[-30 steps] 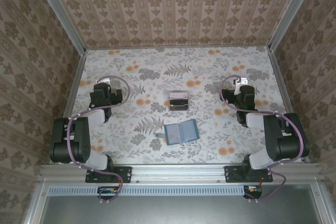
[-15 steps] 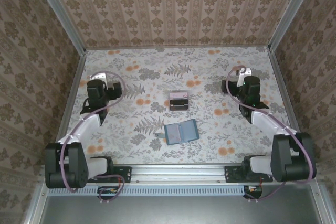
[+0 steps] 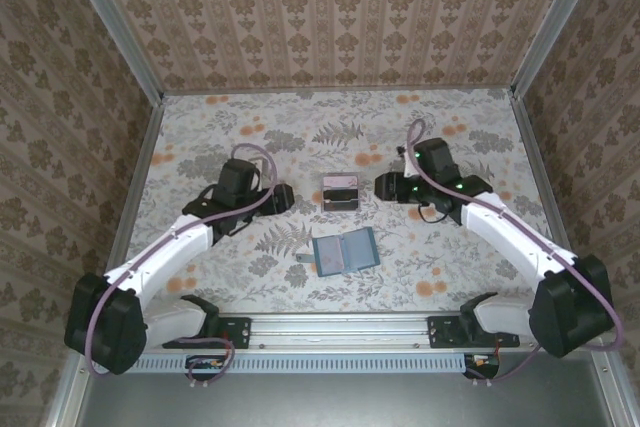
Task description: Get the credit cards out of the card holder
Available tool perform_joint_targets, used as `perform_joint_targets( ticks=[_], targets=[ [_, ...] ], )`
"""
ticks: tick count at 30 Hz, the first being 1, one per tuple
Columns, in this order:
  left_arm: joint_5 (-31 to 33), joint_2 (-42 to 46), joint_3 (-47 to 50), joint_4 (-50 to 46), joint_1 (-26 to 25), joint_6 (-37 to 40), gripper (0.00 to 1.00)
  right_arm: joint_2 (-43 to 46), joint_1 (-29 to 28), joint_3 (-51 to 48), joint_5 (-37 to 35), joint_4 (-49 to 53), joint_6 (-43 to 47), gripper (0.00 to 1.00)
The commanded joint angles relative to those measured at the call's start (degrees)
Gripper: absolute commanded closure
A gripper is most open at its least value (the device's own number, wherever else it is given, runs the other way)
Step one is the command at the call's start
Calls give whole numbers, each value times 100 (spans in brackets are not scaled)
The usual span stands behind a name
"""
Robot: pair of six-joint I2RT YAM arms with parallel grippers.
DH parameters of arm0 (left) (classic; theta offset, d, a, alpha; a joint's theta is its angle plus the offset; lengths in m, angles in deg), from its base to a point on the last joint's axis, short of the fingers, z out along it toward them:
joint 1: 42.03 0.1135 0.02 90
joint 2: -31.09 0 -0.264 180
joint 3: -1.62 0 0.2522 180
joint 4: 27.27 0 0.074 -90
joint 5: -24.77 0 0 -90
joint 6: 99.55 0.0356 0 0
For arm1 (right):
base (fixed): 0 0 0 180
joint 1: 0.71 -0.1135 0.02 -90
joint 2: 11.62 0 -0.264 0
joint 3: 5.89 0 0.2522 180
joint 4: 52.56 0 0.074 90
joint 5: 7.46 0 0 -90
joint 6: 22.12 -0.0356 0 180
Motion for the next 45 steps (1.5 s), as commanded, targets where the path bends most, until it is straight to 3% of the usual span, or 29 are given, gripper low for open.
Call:
perform_joint_targets(
  ticks=[1, 3, 8, 13, 18, 34, 45],
  targets=[
    [-786, -66, 440, 281, -283, -1211, 33, -336, -399, 89, 674, 614, -845, 46],
    [-944, -137, 640, 683, -559, -1484, 39, -502, -630, 46, 883, 469, -999, 47],
    [-1088, -554, 585, 662, -1133, -1817, 54, -1132, -1107, 190, 1196, 358, -1284, 52],
    [-1128, -830, 615, 537, -1394, -1898, 73, -1717, -1546, 362, 1284, 151, -1576, 58],
    [-1182, -985, 785, 443, -1408, -1849, 83, -2189, -1863, 556, 1286, -9, -1771, 70],
    [-1198, -1356, 1173, 367, -1372, -1689, 90, -3180, -2317, 1085, 1315, -67, -1884, 72],
    [-1260, -1304, 1223, 231, -1282, -1582, 90, -3318, -2427, 1450, 78, 1291, -1500, 64]
  ],
)
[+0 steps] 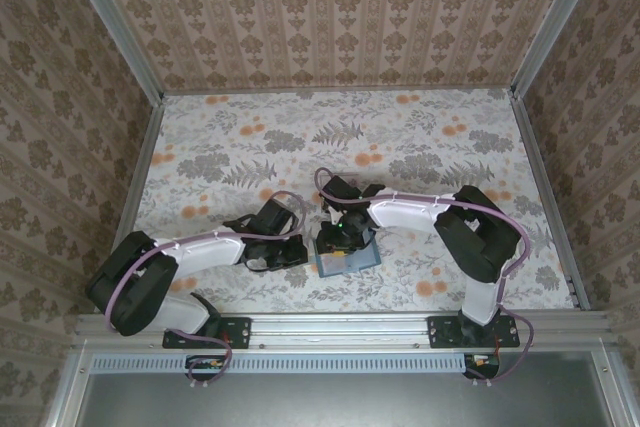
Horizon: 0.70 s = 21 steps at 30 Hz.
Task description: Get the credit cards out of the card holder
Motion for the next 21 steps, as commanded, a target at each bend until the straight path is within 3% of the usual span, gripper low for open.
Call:
perform_joint_targets(
  ticks=[1, 13, 16, 21],
  targets=[
    [-32, -39, 162, -261, 61, 143, 90, -106, -64, 249, -620, 804, 204, 64],
    [-85, 14, 175, -294, 99, 169, 91, -257, -382, 948, -1470, 1706, 407, 52],
    [-93, 16, 187, -294, 101, 170, 91, -283, -427, 986, -1489, 1721, 381, 53],
    [-94, 24, 193, -308, 100, 178, 92, -79, -444, 867, -1128, 1297, 239, 63]
  ],
)
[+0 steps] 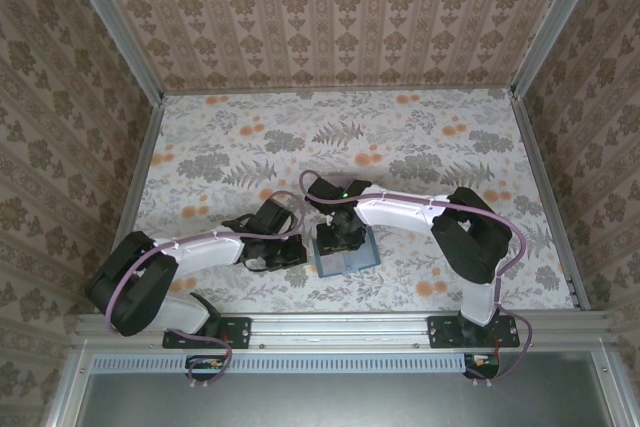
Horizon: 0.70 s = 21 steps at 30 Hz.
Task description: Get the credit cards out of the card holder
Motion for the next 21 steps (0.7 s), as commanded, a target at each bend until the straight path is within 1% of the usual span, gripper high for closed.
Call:
perform_joint_targets(
  ticks=[1, 5, 9, 11, 16, 21],
  targets=[
    [11, 21, 173, -309, 37, 134, 92, 142, -48, -49, 257, -180, -102, 65],
    [29, 23, 187, -328, 40, 155, 93, 136, -44, -289, 775, -827, -375, 70],
    [27, 23, 214, -293, 46, 137, 93, -11, -42, -376, 862, -995, -463, 71],
    [11, 28, 227, -300, 43, 137, 93, -60, -49, -369, 792, -953, -458, 71],
    [8, 78, 218, -361, 63, 154, 93, -31, -46, -319, 198, -401, -339, 64],
    [2, 92, 218, -396, 81, 179, 94, -130, -84, -273, -12, -152, -267, 58]
  ],
)
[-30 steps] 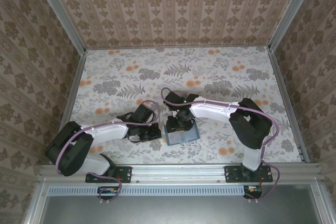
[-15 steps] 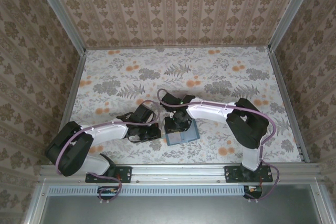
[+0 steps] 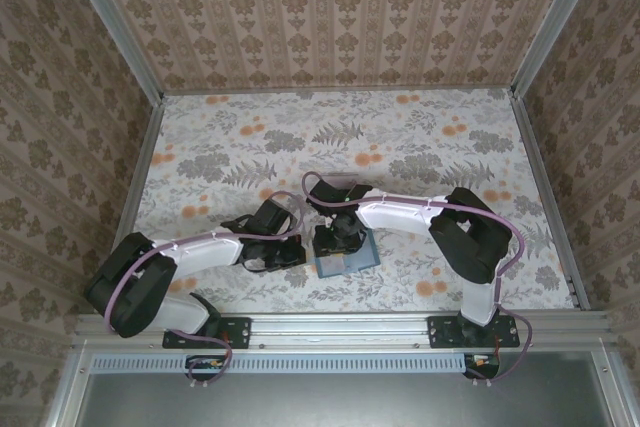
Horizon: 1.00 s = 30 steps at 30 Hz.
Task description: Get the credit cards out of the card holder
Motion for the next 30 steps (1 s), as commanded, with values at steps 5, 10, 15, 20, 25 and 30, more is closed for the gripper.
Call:
perform_joint_targets(
  ticks=[5, 10, 15, 20, 25, 30],
  targets=[
    [33, 41, 162, -416, 57, 120, 94, -212, -165, 234, -676, 700, 106, 50],
    [34, 39, 161, -428, 61, 124, 94, -296, -269, 411, -927, 904, 141, 48],
    [24, 43, 174, -438, 70, 137, 94, -448, -363, 536, -1108, 1039, 202, 42],
    [24, 58, 179, -445, 82, 141, 94, -582, -404, 562, -1265, 1101, 191, 43],
    [10, 59, 181, -471, 96, 162, 94, -700, -443, 625, -1495, 1254, 175, 49],
    [6, 76, 181, -520, 127, 197, 95, -466, -441, 628, -1623, 1315, 133, 63]
  ],
)
